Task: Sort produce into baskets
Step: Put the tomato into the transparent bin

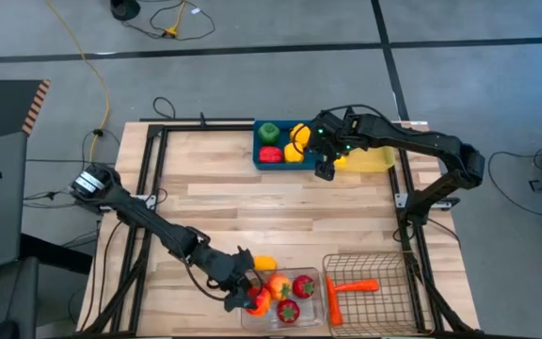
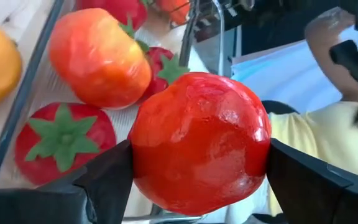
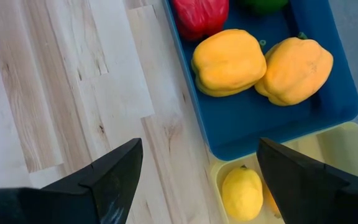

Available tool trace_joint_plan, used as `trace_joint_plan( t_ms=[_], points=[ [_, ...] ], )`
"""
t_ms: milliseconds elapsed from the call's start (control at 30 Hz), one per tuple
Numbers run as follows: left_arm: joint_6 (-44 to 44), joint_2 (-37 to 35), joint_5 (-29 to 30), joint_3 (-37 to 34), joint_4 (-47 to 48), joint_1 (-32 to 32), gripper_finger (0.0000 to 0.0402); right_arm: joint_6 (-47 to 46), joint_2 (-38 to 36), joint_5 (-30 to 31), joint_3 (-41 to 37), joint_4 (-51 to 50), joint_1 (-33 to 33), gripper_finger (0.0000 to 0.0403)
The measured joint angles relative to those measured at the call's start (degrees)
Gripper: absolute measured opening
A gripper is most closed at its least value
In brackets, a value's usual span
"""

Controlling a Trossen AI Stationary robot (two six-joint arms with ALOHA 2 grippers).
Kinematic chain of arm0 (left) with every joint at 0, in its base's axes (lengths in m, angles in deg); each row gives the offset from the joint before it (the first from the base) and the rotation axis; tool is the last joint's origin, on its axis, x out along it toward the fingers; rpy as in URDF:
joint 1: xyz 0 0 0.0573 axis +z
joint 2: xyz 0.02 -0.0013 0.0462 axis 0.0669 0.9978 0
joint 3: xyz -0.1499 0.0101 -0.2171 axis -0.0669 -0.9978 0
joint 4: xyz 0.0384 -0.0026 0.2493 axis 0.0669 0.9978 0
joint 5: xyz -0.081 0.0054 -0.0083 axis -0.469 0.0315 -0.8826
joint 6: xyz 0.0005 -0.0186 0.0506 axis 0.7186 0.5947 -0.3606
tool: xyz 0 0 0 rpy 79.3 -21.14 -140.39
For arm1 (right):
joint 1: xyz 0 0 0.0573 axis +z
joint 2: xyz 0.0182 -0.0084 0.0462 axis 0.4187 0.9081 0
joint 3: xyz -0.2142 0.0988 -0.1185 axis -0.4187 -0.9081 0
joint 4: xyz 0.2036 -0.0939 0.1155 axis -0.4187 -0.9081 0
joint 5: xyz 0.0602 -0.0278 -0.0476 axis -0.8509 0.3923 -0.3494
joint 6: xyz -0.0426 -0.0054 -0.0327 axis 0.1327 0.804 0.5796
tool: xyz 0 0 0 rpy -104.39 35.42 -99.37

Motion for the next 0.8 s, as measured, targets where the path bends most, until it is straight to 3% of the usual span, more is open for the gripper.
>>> trace_joint_plan(
  t_ms=[400, 800],
  points=[
    [1.6, 0.0, 0.2, 0.0, 3.0, 0.2, 0.0335, 0.0, 0.0, 0.0, 0.0, 0.0, 0.0, 0.0343],
    [1.7, 0.0, -1.9, 0.0, 3.9, 0.3, 0.0388, 0.0, 0.0, 0.0, 0.0, 0.0, 0.0, 0.0343]
  ],
)
